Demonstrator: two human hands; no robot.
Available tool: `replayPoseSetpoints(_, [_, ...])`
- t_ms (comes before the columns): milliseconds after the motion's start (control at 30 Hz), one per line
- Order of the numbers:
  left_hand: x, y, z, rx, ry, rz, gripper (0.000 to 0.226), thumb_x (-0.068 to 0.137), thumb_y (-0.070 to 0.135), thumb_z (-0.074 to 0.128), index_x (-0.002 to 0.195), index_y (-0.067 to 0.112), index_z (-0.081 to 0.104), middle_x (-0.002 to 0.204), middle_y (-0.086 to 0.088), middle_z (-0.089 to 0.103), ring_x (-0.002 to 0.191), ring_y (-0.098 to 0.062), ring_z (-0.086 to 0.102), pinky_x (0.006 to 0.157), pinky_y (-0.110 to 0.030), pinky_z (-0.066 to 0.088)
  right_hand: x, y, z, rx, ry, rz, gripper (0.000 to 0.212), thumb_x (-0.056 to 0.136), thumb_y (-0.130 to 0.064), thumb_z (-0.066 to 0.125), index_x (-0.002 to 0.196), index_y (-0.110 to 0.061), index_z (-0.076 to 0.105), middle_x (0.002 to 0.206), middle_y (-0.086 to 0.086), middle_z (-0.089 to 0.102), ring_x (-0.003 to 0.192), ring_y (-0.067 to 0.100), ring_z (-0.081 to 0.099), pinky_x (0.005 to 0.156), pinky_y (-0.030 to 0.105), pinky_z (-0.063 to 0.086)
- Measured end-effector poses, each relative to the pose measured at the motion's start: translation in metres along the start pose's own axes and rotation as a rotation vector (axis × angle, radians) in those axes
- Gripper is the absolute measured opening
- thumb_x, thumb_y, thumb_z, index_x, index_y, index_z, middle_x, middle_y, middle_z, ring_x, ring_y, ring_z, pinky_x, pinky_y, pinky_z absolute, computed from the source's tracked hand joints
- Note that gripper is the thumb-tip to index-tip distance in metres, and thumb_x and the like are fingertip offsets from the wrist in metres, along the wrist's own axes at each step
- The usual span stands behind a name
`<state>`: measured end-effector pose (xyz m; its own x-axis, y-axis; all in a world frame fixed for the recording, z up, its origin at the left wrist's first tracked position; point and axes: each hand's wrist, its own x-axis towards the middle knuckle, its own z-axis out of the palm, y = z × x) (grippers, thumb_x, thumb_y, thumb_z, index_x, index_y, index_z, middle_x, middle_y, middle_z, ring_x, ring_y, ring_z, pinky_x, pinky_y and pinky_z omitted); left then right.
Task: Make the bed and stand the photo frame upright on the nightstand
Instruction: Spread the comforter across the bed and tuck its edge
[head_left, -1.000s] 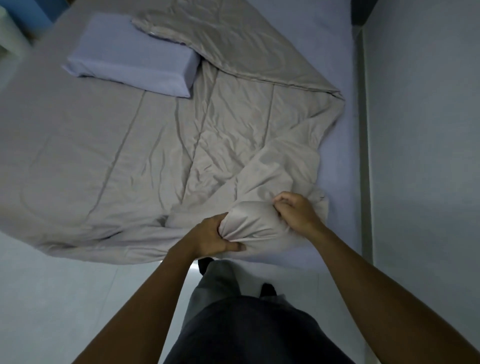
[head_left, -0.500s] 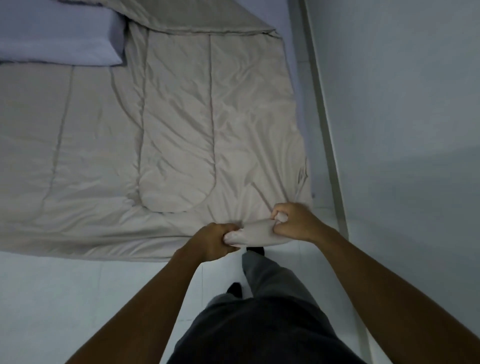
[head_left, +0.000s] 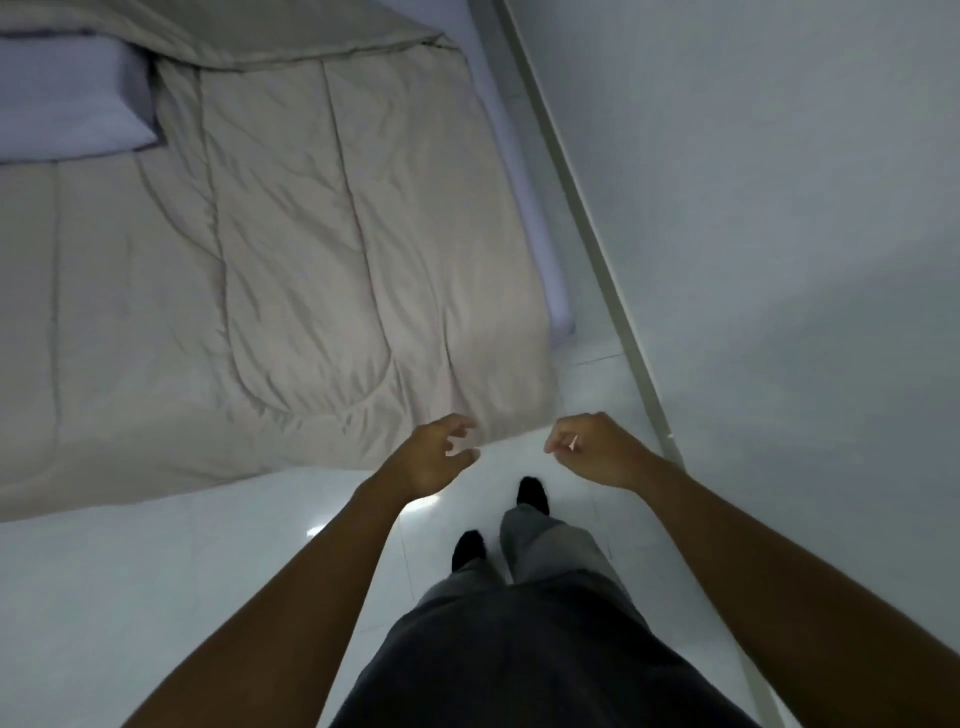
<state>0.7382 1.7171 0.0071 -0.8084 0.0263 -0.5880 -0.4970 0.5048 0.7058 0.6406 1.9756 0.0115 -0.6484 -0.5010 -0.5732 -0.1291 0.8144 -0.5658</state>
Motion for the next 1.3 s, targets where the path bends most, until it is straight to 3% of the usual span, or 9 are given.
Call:
replayPoseSetpoints(67, [0.003, 0.015, -0.002, -0.048, 0.056, 0.03, 0.039, 0.093, 0.032, 0.066, 0.13, 0.024, 0.057, 0.121, 0.004, 0.062, 0.097, -0.012, 0.061, 0.076, -0.013, 0.047, -0.008, -0.004, -0.006, 0.116, 0.062, -0.008, 0.017, 0.091, -0.011, 0.064, 0.091, -0.025, 0.074, 0.087, -0.016, 0.069, 0.078, -0.006, 0.064, 0.069, 0.008, 0.048])
replayPoseSetpoints(133, [0.01, 0.034, -0.004, -0.123, 0.105, 0.044, 0.032, 0.093, 0.029, 0.067, 0.124, 0.025, 0.061, 0.114, 0.006, 0.064, 0.093, -0.01, 0.063, 0.067, -0.009, 0.046, -0.007, -0.006, -0.015, 0.235, 0.132, -0.002, 0.017, 0.09, -0.013, 0.065, 0.089, -0.027, 0.074, 0.087, -0.017, 0.071, 0.083, -0.003, 0.067, 0.076, 0.016, 0.053])
replayPoseSetpoints(233, [0.03, 0.068, -0.011, -0.219, 0.172, 0.096, 0.026, 0.093, 0.02, 0.067, 0.118, 0.024, 0.065, 0.11, 0.001, 0.067, 0.091, -0.012, 0.064, 0.065, -0.008, 0.049, 0.004, -0.007, -0.039, 0.404, 0.25, 0.008, 0.018, 0.088, -0.014, 0.065, 0.087, -0.029, 0.074, 0.089, -0.011, 0.075, 0.083, 0.007, 0.07, 0.081, 0.03, 0.059])
replayPoseSetpoints(467, [0.112, 0.166, -0.024, -0.266, 0.287, 0.206, 0.025, 0.094, 0.019, 0.065, 0.119, 0.023, 0.067, 0.103, 0.008, 0.07, 0.089, -0.006, 0.065, 0.073, -0.006, 0.048, 0.049, 0.01, -0.127, 0.601, 0.452, -0.082, 0.045, 0.089, -0.001, 0.059, 0.079, -0.042, 0.074, 0.086, -0.008, 0.077, 0.077, 0.015, 0.072, 0.077, 0.033, 0.059])
replayPoseSetpoints(667, [0.203, 0.266, -0.031, -0.341, 0.362, 0.201, 0.022, 0.095, 0.021, 0.065, 0.116, 0.023, 0.068, 0.099, 0.0, 0.072, 0.086, -0.011, 0.069, 0.073, -0.015, 0.051, 0.092, 0.044, -0.24, 0.728, 0.529, -0.126, 0.031, 0.089, 0.006, 0.057, 0.085, -0.02, 0.074, 0.08, -0.002, 0.076, 0.069, 0.01, 0.069, 0.069, 0.027, 0.055])
replayPoseSetpoints(767, [0.241, 0.312, -0.038, -0.367, 0.415, 0.216, 0.024, 0.095, 0.027, 0.064, 0.118, 0.023, 0.067, 0.104, 0.001, 0.071, 0.092, -0.013, 0.069, 0.077, -0.019, 0.055, 0.119, 0.058, -0.296, 0.727, 0.533, -0.165, 0.033, 0.089, 0.006, 0.056, 0.083, -0.021, 0.073, 0.079, -0.001, 0.075, 0.067, 0.01, 0.068, 0.067, 0.026, 0.054])
replayPoseSetpoints(900, [0.283, 0.356, -0.057, -0.389, 0.461, 0.244, 0.025, 0.096, 0.025, 0.063, 0.12, 0.019, 0.066, 0.107, 0.002, 0.07, 0.096, -0.011, 0.067, 0.075, -0.012, 0.052, 0.167, 0.063, -0.362, 0.681, 0.491, -0.177, 0.03, 0.09, 0.002, 0.055, 0.087, -0.021, 0.074, 0.084, 0.0, 0.076, 0.07, 0.018, 0.069, 0.069, 0.029, 0.057])
replayPoseSetpoints(1233, [0.416, 0.385, -0.171, -0.423, 0.647, 0.239, 0.025, 0.095, 0.026, 0.064, 0.12, 0.021, 0.066, 0.105, 0.001, 0.071, 0.094, -0.013, 0.068, 0.078, -0.02, 0.056, 0.336, 0.007, -0.485, 0.627, 0.412, -0.288, 0.03, 0.091, 0.001, 0.054, 0.087, -0.022, 0.074, 0.083, 0.001, 0.076, 0.071, 0.019, 0.069, 0.074, 0.032, 0.06])
replayPoseSetpoints(1300, [0.451, 0.393, -0.199, -0.43, 0.646, 0.226, 0.026, 0.096, 0.027, 0.063, 0.121, 0.022, 0.065, 0.105, 0.002, 0.07, 0.095, -0.011, 0.068, 0.074, -0.014, 0.053, 0.372, -0.011, -0.511, 0.615, 0.401, -0.315, 0.028, 0.092, 0.001, 0.054, 0.089, -0.02, 0.073, 0.083, 0.001, 0.076, 0.071, 0.019, 0.069, 0.073, 0.03, 0.059])
